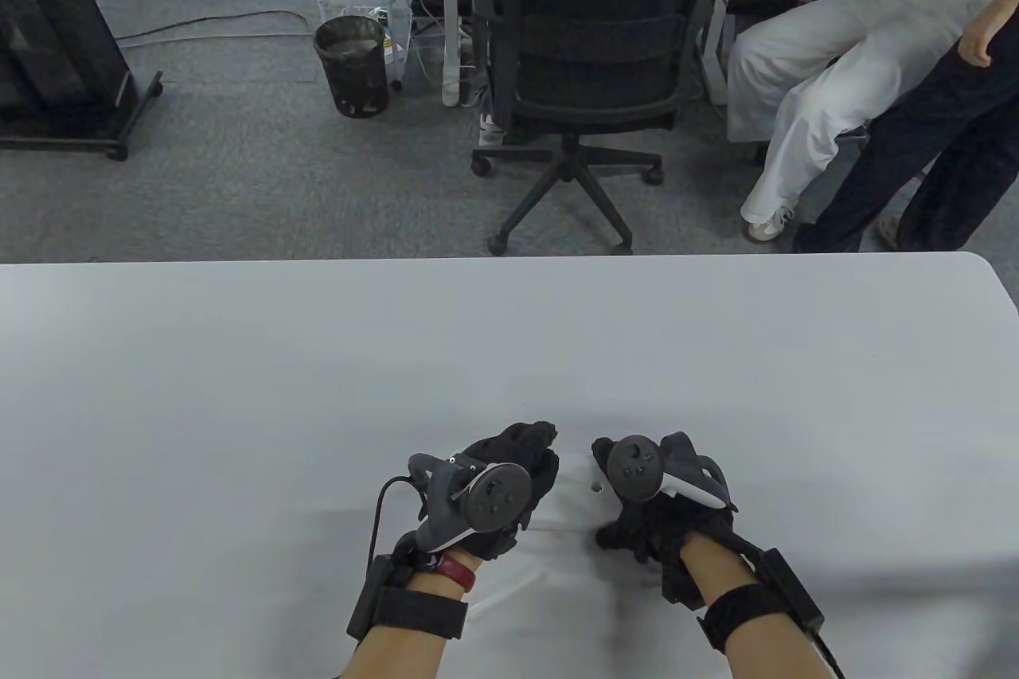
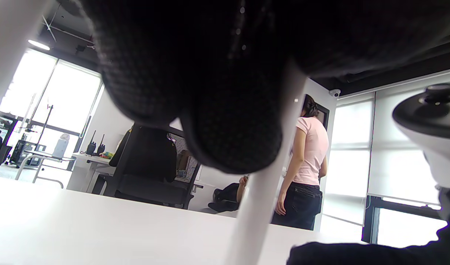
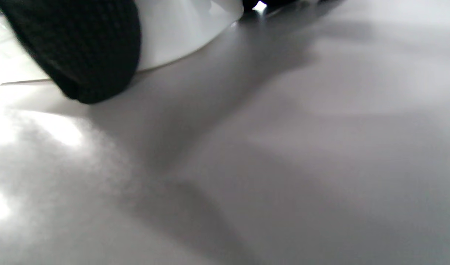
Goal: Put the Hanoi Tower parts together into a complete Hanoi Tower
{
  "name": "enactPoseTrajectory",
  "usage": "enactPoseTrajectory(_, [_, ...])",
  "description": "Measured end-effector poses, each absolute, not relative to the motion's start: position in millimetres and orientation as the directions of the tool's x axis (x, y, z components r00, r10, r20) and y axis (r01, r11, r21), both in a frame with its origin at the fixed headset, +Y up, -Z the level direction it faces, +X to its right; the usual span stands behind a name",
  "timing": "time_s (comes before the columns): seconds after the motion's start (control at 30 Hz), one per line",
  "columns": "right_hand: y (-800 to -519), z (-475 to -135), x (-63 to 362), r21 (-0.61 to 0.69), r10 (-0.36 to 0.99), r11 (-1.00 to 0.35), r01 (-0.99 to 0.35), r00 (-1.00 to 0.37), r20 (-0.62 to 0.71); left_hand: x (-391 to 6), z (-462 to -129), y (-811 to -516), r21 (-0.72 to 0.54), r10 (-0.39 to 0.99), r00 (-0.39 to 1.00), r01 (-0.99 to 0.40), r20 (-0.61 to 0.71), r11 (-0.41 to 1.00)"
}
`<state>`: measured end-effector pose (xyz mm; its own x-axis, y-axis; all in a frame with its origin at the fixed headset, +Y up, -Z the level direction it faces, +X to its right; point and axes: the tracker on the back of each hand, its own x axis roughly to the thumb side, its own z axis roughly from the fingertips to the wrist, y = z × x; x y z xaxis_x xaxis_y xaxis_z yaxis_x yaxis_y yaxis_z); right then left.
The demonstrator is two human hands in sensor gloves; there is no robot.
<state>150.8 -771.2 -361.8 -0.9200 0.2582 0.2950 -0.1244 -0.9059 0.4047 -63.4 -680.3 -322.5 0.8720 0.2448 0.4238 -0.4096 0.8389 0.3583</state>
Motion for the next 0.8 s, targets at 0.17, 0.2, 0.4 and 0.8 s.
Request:
enactPoseTrajectory(0.17, [-771.9,-361.9,151.0,0.405,0.258,-0.906,-0.125,-0.921,0.293,-63.3,-322.7,-682.2,0.341,0.257,0.873,-0.411,0.415,0.846])
enactPoseTrajectory(0.2, [-772.0,-362.1,150.9,0.405,0.259,-0.906,-0.126,-0.92,0.293,-64.4,-322.8,-682.2,0.328,0.275,0.869,-0.422,0.411,0.845])
enactPoseTrajectory(0.4, [-772.5,-362.3,151.0,0.406,0.256,-0.906,-0.123,-0.921,0.293,-55.3,-323.3,-668.5,0.277,0.158,0.927,-0.259,0.34,0.925])
enactPoseTrajectory(0.8, [-772.0,-362.3,150.7,0.406,0.252,-0.906,-0.119,-0.922,0.292,-47.0,-333.8,-660.0,0.095,0.138,0.949,-0.171,0.284,0.981])
